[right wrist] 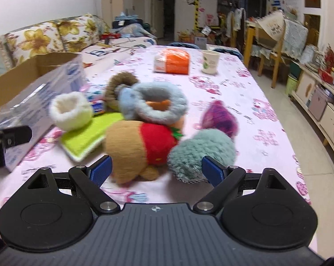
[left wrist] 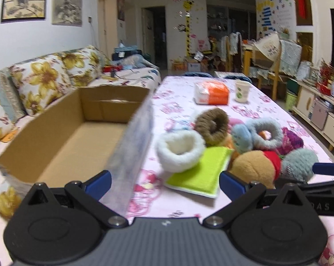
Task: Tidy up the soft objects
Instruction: 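Move right tool toward teal fuzzy ball while left tool swings over cardboard box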
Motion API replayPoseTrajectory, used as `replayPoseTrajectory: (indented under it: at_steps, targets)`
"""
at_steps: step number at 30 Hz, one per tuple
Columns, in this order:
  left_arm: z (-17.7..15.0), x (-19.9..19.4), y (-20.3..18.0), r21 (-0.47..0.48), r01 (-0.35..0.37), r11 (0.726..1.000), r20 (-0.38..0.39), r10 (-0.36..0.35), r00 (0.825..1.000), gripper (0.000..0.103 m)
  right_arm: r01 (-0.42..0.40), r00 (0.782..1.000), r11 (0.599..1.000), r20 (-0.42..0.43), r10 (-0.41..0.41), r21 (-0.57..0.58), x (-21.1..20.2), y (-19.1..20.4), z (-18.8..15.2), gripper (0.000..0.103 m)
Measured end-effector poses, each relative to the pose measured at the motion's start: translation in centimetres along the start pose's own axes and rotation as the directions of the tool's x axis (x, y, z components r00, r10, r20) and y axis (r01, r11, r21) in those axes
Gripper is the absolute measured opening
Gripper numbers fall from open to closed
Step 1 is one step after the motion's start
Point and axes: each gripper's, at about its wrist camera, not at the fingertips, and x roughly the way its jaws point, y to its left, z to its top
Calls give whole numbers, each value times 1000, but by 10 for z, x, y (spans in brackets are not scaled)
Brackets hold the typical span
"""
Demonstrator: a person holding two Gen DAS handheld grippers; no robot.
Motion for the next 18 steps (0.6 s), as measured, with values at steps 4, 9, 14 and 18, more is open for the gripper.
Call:
replayPoseTrajectory:
  at_steps: [4,9,14,18]
  targets:
    - [1,-11,20,-11,-56,998,17,56,998,102,-36,998,999,43,36,-12,-14,16,5,103]
    - [1,-25,43,-56,-94,994,37,96,995,102,-63,993,998,99,65,-16,-29,37,12,103]
    - [1,-40,62,-87,-118,989,58,124,991,102,-91,987,995,127,95,-43,-36,53,11,103]
    - [-1,-51,69,-108,-125,986,67,133,989,102,-105,979,991,168,118,-84,-49,67,8,103]
